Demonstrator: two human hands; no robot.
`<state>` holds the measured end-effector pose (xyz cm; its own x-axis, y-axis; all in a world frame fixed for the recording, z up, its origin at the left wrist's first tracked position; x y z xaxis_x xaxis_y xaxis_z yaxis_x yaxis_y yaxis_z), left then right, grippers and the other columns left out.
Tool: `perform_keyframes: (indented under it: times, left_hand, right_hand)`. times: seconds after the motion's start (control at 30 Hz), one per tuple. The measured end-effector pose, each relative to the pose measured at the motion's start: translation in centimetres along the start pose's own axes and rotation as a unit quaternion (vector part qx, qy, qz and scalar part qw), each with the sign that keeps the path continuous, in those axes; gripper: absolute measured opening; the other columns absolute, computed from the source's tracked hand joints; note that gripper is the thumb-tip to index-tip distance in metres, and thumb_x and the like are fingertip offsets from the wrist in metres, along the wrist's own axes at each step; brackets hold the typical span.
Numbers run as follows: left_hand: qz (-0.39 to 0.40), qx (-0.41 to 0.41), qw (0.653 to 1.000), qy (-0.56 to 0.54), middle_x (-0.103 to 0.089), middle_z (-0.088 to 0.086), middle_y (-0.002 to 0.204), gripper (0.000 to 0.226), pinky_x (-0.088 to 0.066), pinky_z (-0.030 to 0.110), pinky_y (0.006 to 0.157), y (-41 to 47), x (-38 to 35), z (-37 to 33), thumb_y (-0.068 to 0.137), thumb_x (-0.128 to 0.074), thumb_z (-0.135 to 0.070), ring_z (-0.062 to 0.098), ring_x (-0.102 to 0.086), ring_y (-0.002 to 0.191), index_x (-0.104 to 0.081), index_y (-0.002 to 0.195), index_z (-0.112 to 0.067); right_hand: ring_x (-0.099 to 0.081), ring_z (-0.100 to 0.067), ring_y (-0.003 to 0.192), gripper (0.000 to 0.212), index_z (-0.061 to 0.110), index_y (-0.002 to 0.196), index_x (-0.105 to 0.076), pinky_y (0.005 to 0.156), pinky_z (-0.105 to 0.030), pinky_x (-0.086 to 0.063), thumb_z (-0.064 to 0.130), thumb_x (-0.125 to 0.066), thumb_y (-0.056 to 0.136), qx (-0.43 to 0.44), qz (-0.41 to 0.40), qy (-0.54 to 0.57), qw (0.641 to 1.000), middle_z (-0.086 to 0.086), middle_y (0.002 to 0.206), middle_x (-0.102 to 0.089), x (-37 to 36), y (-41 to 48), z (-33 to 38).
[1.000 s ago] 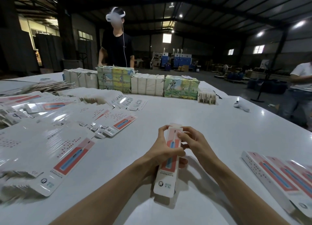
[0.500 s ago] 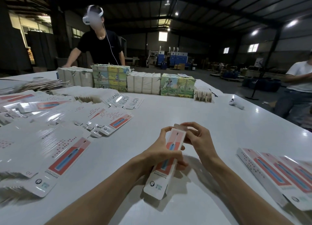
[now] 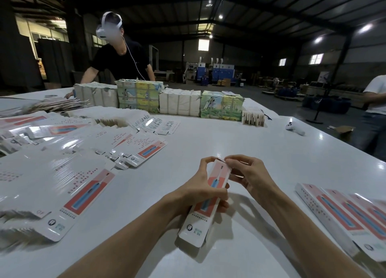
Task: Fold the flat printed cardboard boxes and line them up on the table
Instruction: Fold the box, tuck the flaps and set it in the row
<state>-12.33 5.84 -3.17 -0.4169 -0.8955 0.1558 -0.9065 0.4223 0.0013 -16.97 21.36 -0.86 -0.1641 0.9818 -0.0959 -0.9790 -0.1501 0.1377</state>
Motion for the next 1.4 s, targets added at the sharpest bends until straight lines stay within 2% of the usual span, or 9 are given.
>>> perform_keyframes:
  times: [0.17,0.4,0.53,0.67,0.83,0.93,1.2,1.3,1.4]
  left_hand:
    - [0.013,-0.022,1.0,0.002,-0.057,0.02,0.124,0.097,-0.063,0.034,0.069,0.3,-0.1,0.0,0.086,-0.081,-0.009,0.029,-0.076,0.073,-0.019,0.136,-0.064]
    - [0.026,-0.035,0.999,-0.006,-0.058,0.021,0.124,0.101,-0.063,0.037,0.069,0.6,-0.1,0.3,0.083,-0.084,-0.011,0.033,-0.077,0.077,-0.024,0.142,-0.068]
    - [0.024,-0.022,0.999,0.002,-0.06,0.02,0.124,0.101,-0.063,0.036,0.068,0.7,0.0,0.5,0.081,-0.084,-0.013,0.033,-0.077,0.077,-0.024,0.14,-0.067]
    - [0.008,-0.026,1.0,0.004,-0.061,0.02,0.123,0.093,-0.063,0.037,0.07,0.7,0.4,0.4,0.082,-0.082,-0.014,0.032,-0.077,0.077,-0.025,0.141,-0.057]
    - [-0.027,-0.015,0.998,-0.056,-0.063,0.023,0.119,0.089,-0.063,0.039,0.07,0.6,1.1,0.7,0.082,-0.08,-0.008,0.036,-0.077,0.08,-0.03,0.131,-0.063]
    - [-0.032,0.0,0.996,-0.08,-0.067,0.025,0.114,0.092,-0.063,0.039,0.069,0.6,1.3,1.0,0.081,-0.08,-0.006,0.037,-0.077,0.081,-0.028,0.136,-0.059]
    - [-0.034,-0.001,0.996,-0.082,-0.065,0.015,0.117,0.089,-0.063,0.038,0.07,0.7,1.2,1.1,0.078,-0.082,-0.009,0.039,-0.078,0.084,-0.031,0.131,-0.058]
    - [-0.05,0.002,0.994,-0.093,-0.068,0.016,0.111,0.089,-0.063,0.039,0.07,0.8,1.4,1.2,0.077,-0.085,-0.011,0.038,-0.078,0.084,-0.032,0.13,-0.059]
    - [-0.064,0.0,0.986,-0.156,-0.07,0.019,0.108,0.087,-0.062,0.041,0.071,0.9,1.4,1.5,0.075,-0.088,-0.01,0.037,-0.076,0.082,-0.037,0.126,-0.059]
  right_hand:
    - [-0.078,-0.034,0.093,0.015,0.01,0.086,-0.083,0.075,-0.038,-0.064,0.007,-0.073,0.096,-0.011,-0.021,0.009,1.0,-0.018,0.098,-0.078,0.4,0.1,0.1]
    - [-0.078,-0.034,0.09,0.016,0.006,0.086,-0.082,0.074,-0.041,-0.065,0.002,-0.07,0.095,-0.019,-0.028,0.004,0.999,-0.019,0.092,-0.078,0.5,0.0,0.2]
    - [-0.077,-0.037,0.096,0.014,0.003,0.089,-0.082,0.083,-0.048,-0.065,0.002,-0.07,0.095,-0.021,-0.006,-0.001,1.0,-0.021,0.097,-0.077,0.6,0.0,0.3]
    - [-0.075,-0.032,0.106,0.016,0.003,0.104,-0.081,0.085,-0.04,-0.064,0.007,-0.065,0.1,-0.029,0.037,0.023,0.999,-0.017,0.108,-0.078,0.1,-0.2,0.3]
    - [-0.075,-0.03,0.107,0.028,0.005,0.124,-0.069,0.092,-0.039,-0.063,0.01,-0.073,0.096,-0.001,0.028,0.03,0.999,-0.014,0.115,-0.077,-1.1,-0.3,0.0]
    - [-0.076,-0.031,0.107,0.03,0.003,0.122,-0.07,0.093,-0.038,-0.062,0.017,-0.074,0.096,0.023,0.052,0.005,0.998,-0.014,0.114,-0.077,-1.5,-0.7,-0.1]
    - [-0.077,-0.029,0.099,0.011,0.003,0.102,-0.076,0.092,-0.043,-0.063,0.012,-0.073,0.097,0.082,0.017,-0.081,0.993,-0.011,0.101,-0.079,-1.3,-0.5,0.4]
    - [-0.077,-0.029,0.1,0.012,0.005,0.105,-0.077,0.093,-0.043,-0.063,0.014,-0.072,0.098,0.088,0.026,-0.082,0.992,-0.011,0.102,-0.079,-1.8,-0.7,0.3]
    - [-0.076,-0.025,0.103,0.018,0.008,0.115,-0.073,0.095,-0.045,-0.062,0.018,-0.068,0.102,0.09,0.013,-0.086,0.992,-0.008,0.108,-0.078,-2.3,-0.8,0.0]
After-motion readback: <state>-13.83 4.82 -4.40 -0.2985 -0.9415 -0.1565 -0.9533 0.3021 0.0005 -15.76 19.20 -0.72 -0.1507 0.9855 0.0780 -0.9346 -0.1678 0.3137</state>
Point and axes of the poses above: each hand's wrist, its own y-axis towards the middle knuckle, its own x-axis out of the back of the hand, z = x × y, the point moved 6 cm from there along y, towards the middle knuckle
